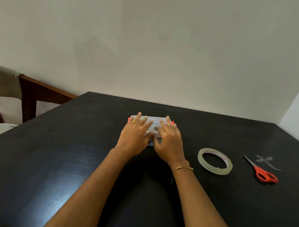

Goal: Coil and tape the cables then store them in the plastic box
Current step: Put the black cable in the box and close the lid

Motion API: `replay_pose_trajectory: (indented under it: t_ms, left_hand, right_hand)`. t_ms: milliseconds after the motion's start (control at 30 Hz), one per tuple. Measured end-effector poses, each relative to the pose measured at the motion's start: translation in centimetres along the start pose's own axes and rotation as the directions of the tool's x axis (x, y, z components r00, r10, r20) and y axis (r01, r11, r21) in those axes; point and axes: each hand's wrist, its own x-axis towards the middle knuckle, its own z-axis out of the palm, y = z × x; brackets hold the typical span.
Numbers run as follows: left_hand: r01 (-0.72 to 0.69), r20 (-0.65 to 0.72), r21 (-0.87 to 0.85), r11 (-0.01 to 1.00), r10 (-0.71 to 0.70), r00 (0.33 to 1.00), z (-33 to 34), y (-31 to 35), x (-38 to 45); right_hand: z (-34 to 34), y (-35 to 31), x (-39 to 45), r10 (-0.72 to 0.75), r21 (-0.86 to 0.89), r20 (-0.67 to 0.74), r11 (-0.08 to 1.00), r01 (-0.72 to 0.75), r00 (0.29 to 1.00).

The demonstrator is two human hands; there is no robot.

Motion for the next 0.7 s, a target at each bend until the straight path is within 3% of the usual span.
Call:
replay_pose_trajectory:
  t_ms: [67,300,700]
  left_hand:
    - [-0.041,0.038,-0.004,0.999,0.041,0.998,0.0,0.3,-0.5]
    - [0.044,0.04,-0.002,0.999,-0.044,0.998,1.7,-0.1,1.4]
    - [0.086,0.06,-0.071,0.994,-0.082,0.995,6.6,-3.4,14.4]
  right_hand:
    - [-0.1,-0.3,-0.6,-0.048,0.002,-0.002,0.999,0.048,0.999]
    - [1.5,0.8,1.0,-0.022,-0.003,-0.067,1.0,0.022,0.998]
    - [7.8,7.6,11.0,0.077,0.041,-0.044,0.996,-0.075,0.996]
